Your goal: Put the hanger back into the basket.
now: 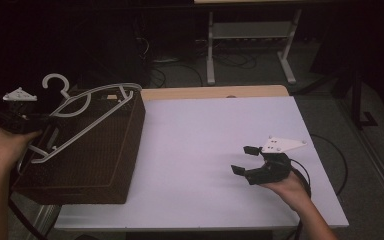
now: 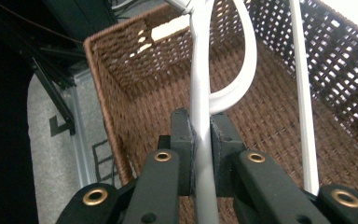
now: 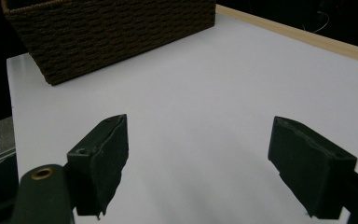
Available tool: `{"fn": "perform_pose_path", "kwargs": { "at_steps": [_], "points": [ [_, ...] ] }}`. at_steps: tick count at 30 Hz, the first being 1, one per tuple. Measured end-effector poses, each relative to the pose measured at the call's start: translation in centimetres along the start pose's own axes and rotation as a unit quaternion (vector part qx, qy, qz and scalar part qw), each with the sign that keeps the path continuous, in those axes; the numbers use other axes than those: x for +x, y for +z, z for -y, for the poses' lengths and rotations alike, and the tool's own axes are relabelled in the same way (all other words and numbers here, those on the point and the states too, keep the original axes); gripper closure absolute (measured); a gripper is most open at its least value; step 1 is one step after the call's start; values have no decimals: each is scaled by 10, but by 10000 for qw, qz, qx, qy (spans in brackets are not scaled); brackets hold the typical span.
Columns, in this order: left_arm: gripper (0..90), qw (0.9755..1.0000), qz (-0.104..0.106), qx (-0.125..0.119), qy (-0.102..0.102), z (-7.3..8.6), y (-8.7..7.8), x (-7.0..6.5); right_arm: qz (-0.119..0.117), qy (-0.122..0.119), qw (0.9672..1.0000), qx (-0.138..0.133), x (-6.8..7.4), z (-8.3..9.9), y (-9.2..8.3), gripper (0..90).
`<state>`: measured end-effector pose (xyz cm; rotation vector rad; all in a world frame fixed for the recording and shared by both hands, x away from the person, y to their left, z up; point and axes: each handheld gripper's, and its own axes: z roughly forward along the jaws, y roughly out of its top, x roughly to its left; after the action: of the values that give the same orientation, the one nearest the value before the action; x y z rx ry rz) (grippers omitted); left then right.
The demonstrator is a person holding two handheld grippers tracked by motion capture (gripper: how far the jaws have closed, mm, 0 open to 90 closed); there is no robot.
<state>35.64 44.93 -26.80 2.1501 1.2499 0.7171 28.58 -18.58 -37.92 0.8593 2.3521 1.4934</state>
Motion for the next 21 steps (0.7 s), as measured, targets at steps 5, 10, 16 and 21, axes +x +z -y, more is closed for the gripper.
{"fn": "perform_pose_path", "kwargs": {
  "at_steps": [5,10,16,21],
  "points": [
    [827,9999,46,3,-99,9,0,5,8,8,10000,11,-1,1,0,194],
    [827,9999,-1,76,-92,17,-5,9,11,16,10000,15,-1,1,1,195],
    [826,9998,10,100,-143,23,2,9,-3,6,10000,33,0,0,2,195],
    [826,9996,31,216,-170,27,10,10,-4,20,10000,40,0,1,1,195]
  ]
}}
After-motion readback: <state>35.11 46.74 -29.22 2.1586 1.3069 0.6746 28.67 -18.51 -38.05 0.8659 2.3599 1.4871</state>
